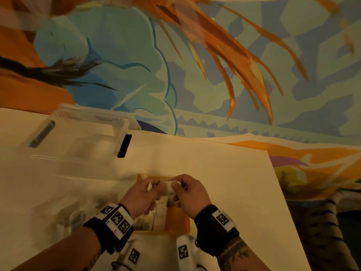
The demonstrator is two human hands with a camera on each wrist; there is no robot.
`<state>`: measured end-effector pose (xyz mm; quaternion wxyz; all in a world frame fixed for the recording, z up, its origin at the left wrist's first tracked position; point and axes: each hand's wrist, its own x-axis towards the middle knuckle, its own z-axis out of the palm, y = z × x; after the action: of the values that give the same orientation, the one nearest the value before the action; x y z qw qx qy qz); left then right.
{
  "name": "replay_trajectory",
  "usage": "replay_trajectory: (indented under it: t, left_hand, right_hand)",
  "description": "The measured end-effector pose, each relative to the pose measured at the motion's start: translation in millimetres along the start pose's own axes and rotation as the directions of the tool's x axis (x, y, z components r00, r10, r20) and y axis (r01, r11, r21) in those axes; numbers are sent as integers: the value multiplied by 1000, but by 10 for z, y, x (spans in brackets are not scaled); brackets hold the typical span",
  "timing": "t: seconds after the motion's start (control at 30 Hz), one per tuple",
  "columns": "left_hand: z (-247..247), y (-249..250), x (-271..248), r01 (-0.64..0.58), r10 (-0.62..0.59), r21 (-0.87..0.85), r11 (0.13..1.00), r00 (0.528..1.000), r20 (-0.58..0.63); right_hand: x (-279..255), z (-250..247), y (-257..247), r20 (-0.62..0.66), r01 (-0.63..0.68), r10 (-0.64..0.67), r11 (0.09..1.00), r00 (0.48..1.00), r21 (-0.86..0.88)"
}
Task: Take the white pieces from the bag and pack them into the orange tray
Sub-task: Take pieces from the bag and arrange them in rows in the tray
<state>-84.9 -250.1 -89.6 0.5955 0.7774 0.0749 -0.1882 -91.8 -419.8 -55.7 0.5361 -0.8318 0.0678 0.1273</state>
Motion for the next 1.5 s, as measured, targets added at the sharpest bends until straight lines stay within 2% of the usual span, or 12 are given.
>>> replay_trajectory:
  t: [0.07,0.13,0.23,0.3,0.37,0.5,0.67,0.8,0.9,0.97,1.1,1.5]
  left_hand:
    - [-33,-39,-20,-12,12,50,999,1000,8]
    - [-52,-60,-42,-46,46,141,989,999,0]
    - [-42,-75,-25,-120,122,259,958,992,10]
    - [-9,-48,-37,-161,146,293,942,987,72]
    - [28,-37,-30,-184,154,370,911,982,110]
    - [43,-107,40,-163,162,397,903,986,34]
    - [-4,-193,91,-122,116,383,916,993,37]
    - [-205,-295,186,38,51,484,874,984,-168]
    - [-376,-443,289,146,-18,563,814,974,-226]
    - [-457,-558,330,201,-89,579,791,972,-216]
    - [-476,-645,356,225,-161,599,768,974,-159]
    - [-504,-632,338,219,-182,574,789,976,-121]
  right_hand:
    - [58,-90,-14,-25,82,-87,983,996,-161]
    - [89,-185,-61,3,145,-152,939,988,-311]
    - [140,-253,-123,201,254,-169,795,965,-551]
    - [152,-225,-132,303,311,-149,732,941,-607]
    - [149,-181,-113,306,325,-169,742,937,-586]
    - [147,-150,0,207,254,-175,851,962,-460]
    - [220,-111,156,143,134,-75,873,987,-469]
    - [376,-102,307,65,-23,72,829,995,-559]
    - [460,9,424,93,-69,175,742,980,-667]
    - [505,102,470,109,-94,235,709,966,-699]
    - [604,279,526,101,-147,333,643,937,-752]
    - [789,502,638,26,-272,427,621,904,-735]
